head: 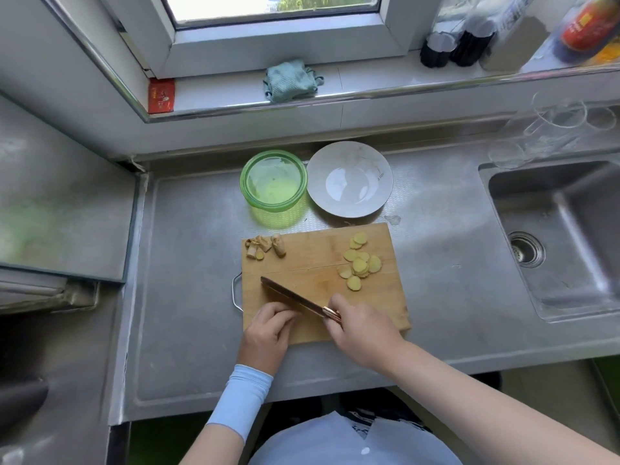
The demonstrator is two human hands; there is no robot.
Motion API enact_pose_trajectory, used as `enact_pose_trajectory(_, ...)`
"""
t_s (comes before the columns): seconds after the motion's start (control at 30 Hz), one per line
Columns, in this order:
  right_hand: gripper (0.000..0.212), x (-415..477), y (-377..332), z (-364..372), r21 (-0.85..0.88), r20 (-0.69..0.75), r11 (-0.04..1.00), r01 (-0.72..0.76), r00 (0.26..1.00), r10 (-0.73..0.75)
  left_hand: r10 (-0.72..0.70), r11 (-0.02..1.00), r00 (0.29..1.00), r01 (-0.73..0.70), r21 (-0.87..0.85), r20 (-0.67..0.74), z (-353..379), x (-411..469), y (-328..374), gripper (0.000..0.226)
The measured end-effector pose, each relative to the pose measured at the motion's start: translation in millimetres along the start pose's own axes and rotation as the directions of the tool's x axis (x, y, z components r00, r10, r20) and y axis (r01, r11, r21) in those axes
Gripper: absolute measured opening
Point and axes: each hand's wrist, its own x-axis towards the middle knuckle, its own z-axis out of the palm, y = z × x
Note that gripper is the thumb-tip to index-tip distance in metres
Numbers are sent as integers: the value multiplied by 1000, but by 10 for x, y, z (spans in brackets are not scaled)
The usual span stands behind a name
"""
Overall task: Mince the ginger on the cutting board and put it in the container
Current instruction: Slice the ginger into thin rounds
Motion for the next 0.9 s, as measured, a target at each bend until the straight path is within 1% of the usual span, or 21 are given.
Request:
enact_pose_trajectory(0.1, 18, -37, -29, 89, -41, 16, 999, 18, 1000, -18, 36, 999, 998, -35, 24, -45, 44, -12, 9, 14)
enact_pose_trajectory(0.2, 22, -68, -52, 179, -66, 2, 997, 41, 999, -41, 60, 997, 995, -56, 49, -74, 90, -10, -18, 11)
enact_pose_trajectory(0.4, 30, -93, -44, 202, -64, -1, 995, 82, 997, -82, -6, 1000, 994, 9, 21, -113, 122, -48, -36, 13)
enact_pose_trajectory(0.5, 30, -147, -46, 197, -72, -63, 989, 130, 989, -134, -30, 999, 990, 32, 11, -137, 142, -51, -69, 10)
enact_pose_trajectory(0.57, 31, -224, -57, 217, -61, -99, 984, 166, 980, -172, -21, 1000, 987, 22, 6, -158, 143, -50, -77, 6)
enact_pose_trajectory(0.67, 33, -321, -56, 246, -56, -130, 985, 163, 977, -169, -12, 1000, 986, 12, -3, -164, 147, -62, -82, 14)
enact_pose_trajectory(0.77, 30, -370, -45, 240, -53, -153, 986, 159, 974, -166, -22, 1000, 987, 19, -17, -157, 147, -68, -85, 14)
enact_pose_trajectory(0.9, 29, -406, -26, 237, -74, -138, 986, 147, 978, -156, 9, 1000, 986, -10, -8, -169, 144, -61, -98, 16)
